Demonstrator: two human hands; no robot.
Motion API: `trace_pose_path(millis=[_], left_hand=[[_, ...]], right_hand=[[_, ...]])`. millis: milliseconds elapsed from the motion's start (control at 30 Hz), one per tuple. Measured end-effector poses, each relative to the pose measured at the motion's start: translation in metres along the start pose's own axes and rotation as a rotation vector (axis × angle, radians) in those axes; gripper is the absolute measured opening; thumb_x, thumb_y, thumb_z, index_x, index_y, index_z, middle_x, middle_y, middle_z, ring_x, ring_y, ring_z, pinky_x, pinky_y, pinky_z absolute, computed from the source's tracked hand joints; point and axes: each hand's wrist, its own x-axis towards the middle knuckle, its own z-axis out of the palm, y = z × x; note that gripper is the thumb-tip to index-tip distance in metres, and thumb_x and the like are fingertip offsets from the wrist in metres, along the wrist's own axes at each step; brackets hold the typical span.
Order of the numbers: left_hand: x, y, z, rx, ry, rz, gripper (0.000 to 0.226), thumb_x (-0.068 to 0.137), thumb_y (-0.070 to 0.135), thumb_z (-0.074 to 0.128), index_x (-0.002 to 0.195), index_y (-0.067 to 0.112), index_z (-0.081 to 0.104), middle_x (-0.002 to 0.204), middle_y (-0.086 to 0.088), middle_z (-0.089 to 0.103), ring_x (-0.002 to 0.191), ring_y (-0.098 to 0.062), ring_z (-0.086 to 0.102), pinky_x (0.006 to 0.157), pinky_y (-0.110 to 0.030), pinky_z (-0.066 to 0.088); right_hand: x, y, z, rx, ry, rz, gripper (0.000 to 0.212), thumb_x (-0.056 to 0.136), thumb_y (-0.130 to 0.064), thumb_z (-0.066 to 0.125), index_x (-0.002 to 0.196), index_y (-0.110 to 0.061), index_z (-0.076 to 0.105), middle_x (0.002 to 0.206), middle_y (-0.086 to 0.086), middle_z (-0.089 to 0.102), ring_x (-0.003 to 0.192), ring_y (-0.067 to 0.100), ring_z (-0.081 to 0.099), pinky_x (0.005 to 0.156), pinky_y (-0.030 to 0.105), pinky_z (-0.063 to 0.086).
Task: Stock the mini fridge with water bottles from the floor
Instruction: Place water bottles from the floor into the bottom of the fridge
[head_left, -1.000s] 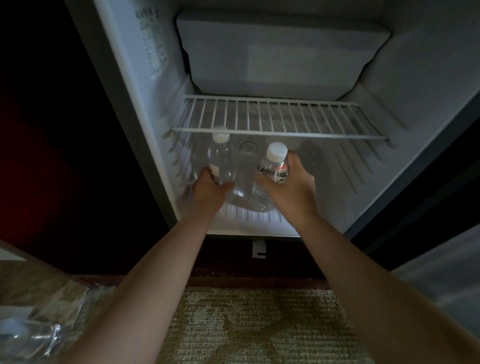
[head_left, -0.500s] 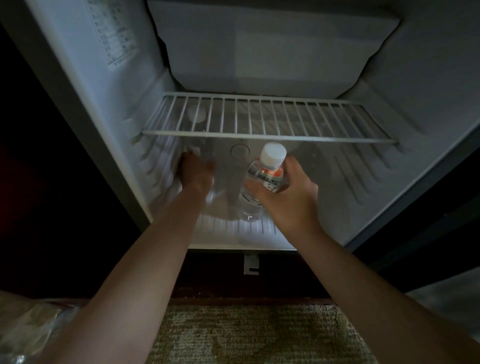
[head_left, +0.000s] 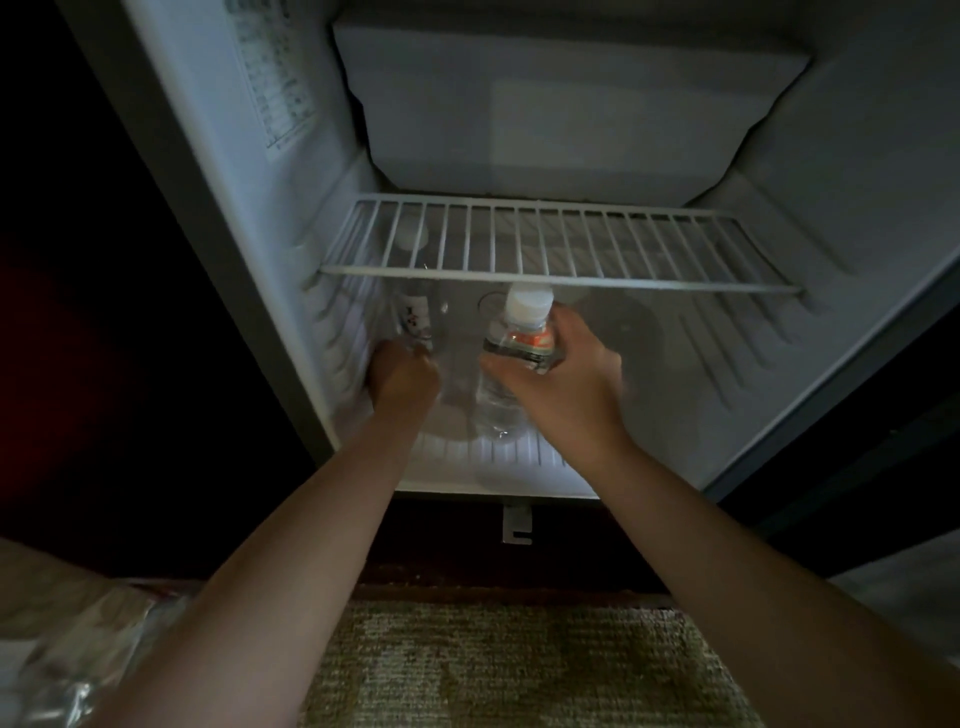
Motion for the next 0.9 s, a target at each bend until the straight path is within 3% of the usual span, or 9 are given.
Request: trace_pose_path(millis=[67,200,300,367,500,633,800,900], left_hand=[[-0.008,-0.005,-0.005,0.032,-0.073,0.075,0.032,0.098,0.014,0.041,0.115,-0.006,0.058,0.119,-0.023,0.060,0.112,-0.036,0.057,0.088,-0.034,0.044],[-0.028,-0.030,-0.011,0.086,-0.167,0.134,0.032,0.097,0.024,0.044,0.123,0.007,0.055,0.124,-0.010,0.060,0.117,-0.024,0.055,0.083,-0.018,0.036],[-0.038,-0.048,-0.016,0.087,-0.265,0.106,0.042,0.095,0.034,0.050,0.132,0.016,0.050,0.134,-0.008,0.054,0.122,-0.024,0.052,0.096,-0.027,0.040],[-0.036,-0.054,-0.016,0.094,-0.309,0.088,0.047,0.093,0.037,0.051,0.136,0.017,0.047,0.142,-0.009,0.046,0.128,-0.026,0.047,0.105,-0.033,0.040],[-0.032,-0.051,-0.018,0.116,-0.377,0.080,0.051,0.093,0.036,0.051,0.139,0.017,0.042,0.143,-0.012,0.043,0.127,-0.027,0.048,0.104,-0.035,0.041],[-0.026,-0.045,-0.022,0.111,-0.401,0.077,0.056,0.093,0.035,0.051,0.143,0.014,0.035,0.140,-0.012,0.048,0.125,-0.027,0.049,0.099,-0.033,0.041],[-0.019,-0.031,-0.022,-0.021,-0.339,0.076,0.065,0.091,0.031,0.054,0.148,0.024,0.023,0.146,-0.006,0.041,0.129,-0.028,0.046,0.107,-0.037,0.039],[-0.010,-0.010,-0.021,-0.231,-0.258,0.141,0.055,0.084,0.016,0.058,0.135,0.025,0.039,0.127,-0.007,0.054,0.116,-0.029,0.054,0.098,-0.042,0.047]], right_hand=[[0.009,-0.005,0.011,-0.033,-0.057,-0.023,0.053,0.069,-0.040,0.079,0.118,-0.028,0.060,0.098,-0.011,0.069,0.095,0.014,0.067,0.082,0.031,0.054],[0.037,-0.013,0.035,-0.109,-0.111,-0.006,0.056,0.073,-0.049,0.074,0.119,-0.020,0.061,0.104,-0.003,0.070,0.094,0.014,0.067,0.082,0.035,0.057],[0.065,-0.019,0.051,-0.006,-0.123,0.055,0.068,0.077,-0.048,0.070,0.133,-0.019,0.047,0.114,-0.002,0.065,0.102,0.014,0.064,0.090,0.035,0.053],[0.085,-0.016,0.060,0.015,-0.099,0.093,0.083,0.066,-0.060,0.067,0.136,-0.025,0.039,0.124,0.002,0.061,0.113,0.020,0.060,0.098,0.040,0.049],[0.094,-0.009,0.072,-0.013,-0.122,0.137,0.087,0.071,-0.055,0.072,0.145,-0.029,0.033,0.144,0.000,0.046,0.130,0.020,0.047,0.108,0.038,0.041],[0.089,-0.003,0.078,0.113,-0.006,0.160,0.087,0.064,-0.047,0.083,0.134,-0.025,0.037,0.125,0.004,0.060,0.106,0.022,0.065,0.085,0.043,0.057],[0.091,-0.003,0.084,0.125,-0.050,0.146,0.087,0.073,-0.040,0.080,0.144,-0.027,0.033,0.134,0.001,0.056,0.116,0.019,0.059,0.096,0.038,0.052],[0.089,0.002,0.078,0.115,-0.105,0.169,0.074,0.074,-0.029,0.080,0.138,-0.024,0.041,0.119,0.003,0.063,0.102,0.020,0.063,0.088,0.040,0.056]])
